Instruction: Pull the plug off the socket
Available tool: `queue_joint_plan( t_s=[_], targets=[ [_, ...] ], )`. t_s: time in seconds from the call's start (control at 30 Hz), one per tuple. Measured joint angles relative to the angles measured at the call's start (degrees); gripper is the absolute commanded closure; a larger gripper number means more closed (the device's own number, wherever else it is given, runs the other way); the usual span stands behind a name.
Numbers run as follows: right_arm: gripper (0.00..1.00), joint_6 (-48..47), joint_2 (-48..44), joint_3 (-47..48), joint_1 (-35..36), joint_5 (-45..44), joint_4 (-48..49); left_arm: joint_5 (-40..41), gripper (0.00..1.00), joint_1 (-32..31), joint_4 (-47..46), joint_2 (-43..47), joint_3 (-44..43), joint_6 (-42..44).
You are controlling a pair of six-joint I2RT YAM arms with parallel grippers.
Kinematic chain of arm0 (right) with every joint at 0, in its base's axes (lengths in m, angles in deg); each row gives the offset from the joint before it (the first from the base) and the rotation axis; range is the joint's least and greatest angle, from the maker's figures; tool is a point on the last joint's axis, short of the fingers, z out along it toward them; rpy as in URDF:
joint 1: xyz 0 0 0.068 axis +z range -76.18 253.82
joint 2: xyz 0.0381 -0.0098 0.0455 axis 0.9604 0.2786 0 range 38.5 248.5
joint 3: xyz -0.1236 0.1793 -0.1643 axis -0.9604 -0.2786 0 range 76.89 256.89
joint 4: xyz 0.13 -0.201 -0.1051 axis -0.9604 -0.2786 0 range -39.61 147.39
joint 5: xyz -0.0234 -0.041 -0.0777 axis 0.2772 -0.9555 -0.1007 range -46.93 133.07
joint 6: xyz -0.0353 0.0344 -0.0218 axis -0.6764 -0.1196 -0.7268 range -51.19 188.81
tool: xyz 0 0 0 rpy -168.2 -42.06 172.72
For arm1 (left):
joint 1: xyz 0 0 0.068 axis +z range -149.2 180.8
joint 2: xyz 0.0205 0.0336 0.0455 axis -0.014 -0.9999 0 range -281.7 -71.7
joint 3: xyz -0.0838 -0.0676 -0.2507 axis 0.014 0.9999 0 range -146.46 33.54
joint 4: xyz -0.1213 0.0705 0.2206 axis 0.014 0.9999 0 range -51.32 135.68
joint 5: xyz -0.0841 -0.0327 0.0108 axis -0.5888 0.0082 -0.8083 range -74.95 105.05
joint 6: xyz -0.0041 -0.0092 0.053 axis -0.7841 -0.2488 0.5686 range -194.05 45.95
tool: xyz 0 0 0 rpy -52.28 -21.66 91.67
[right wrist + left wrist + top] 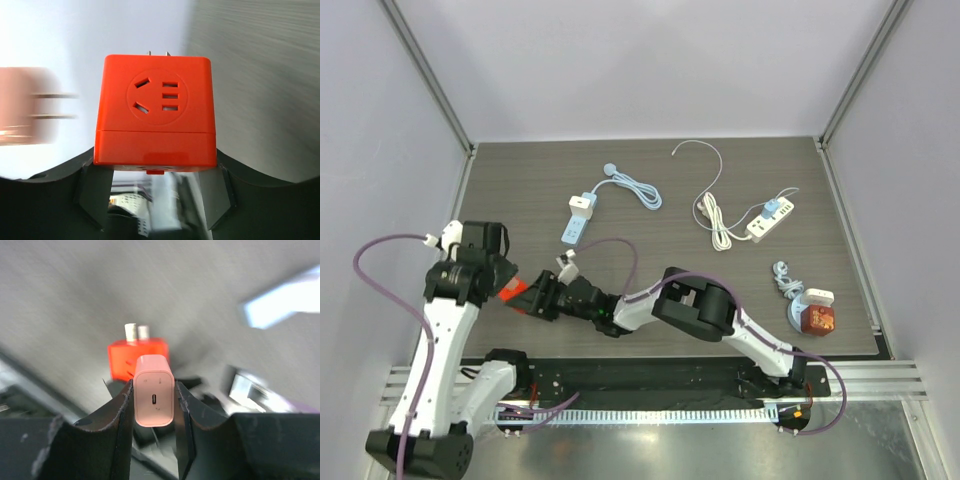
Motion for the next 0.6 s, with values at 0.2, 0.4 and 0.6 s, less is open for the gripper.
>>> queue_joint_plan(
  t_s=[0.2,0.4,0.6],
  targets=[
    [0.99,7.91,4.02,-5.66,-2.95,4.22,7.06,-1.92,1.0,-0.72,-3.93,11.91,3.17,-0.15],
    [0.99,3.45,2.05,-4.5,-2.14,2.8,0.15,-1.33,1.0,-0.74,-3.69,11.26,3.72,0.28],
    [0.58,-0.79,2.01,-1.18,-1.7,4.17,-5.11,0.5,1.0,-0.74,-4.17,8.33,-0.28,3.08]
  ],
)
